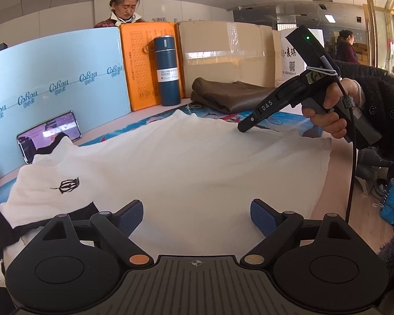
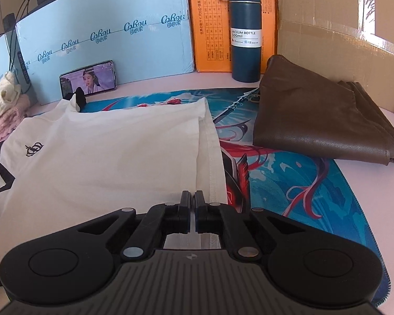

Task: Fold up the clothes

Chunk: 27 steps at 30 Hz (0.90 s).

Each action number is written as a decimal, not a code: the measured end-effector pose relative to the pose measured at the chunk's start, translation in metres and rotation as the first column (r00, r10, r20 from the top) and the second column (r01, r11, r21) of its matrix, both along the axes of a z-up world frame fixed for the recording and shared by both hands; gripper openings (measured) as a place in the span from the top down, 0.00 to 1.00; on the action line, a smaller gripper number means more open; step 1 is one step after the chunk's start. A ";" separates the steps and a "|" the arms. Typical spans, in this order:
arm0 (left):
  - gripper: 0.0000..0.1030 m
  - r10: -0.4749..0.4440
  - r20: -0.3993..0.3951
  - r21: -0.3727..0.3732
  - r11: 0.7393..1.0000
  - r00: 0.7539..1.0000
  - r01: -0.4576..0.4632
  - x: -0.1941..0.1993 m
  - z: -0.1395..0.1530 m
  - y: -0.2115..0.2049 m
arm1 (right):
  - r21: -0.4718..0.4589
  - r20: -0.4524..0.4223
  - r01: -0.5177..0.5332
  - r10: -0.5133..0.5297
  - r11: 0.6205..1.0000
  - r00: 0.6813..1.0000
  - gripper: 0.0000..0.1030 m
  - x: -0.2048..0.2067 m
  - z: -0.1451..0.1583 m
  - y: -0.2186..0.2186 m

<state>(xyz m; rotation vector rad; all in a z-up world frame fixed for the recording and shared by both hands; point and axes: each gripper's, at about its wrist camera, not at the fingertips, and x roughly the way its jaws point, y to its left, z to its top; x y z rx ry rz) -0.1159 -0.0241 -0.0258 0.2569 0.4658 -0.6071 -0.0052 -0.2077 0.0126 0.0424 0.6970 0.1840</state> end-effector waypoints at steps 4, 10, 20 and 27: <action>0.12 -0.003 -0.006 0.009 1.000 1.000 0.004 -0.001 -0.001 -0.002 | -0.019 -0.001 0.001 -0.001 1.000 1.000 0.97 0.008 -0.003 -0.001; 0.12 -0.018 -0.019 -0.003 1.000 1.000 0.018 0.001 -0.002 0.000 | -0.092 -0.006 0.072 -0.073 0.993 0.997 0.96 0.007 0.000 -0.007; 0.12 0.221 0.023 -0.085 0.972 0.975 -0.218 -0.013 0.020 0.062 | 0.152 0.002 0.055 -0.056 0.987 0.998 0.53 0.062 0.018 -0.012; 0.12 0.636 -0.035 -0.155 0.759 0.771 -0.633 -0.022 0.028 0.159 | 0.001 -0.015 0.077 -0.077 0.997 0.997 0.49 0.096 0.005 0.003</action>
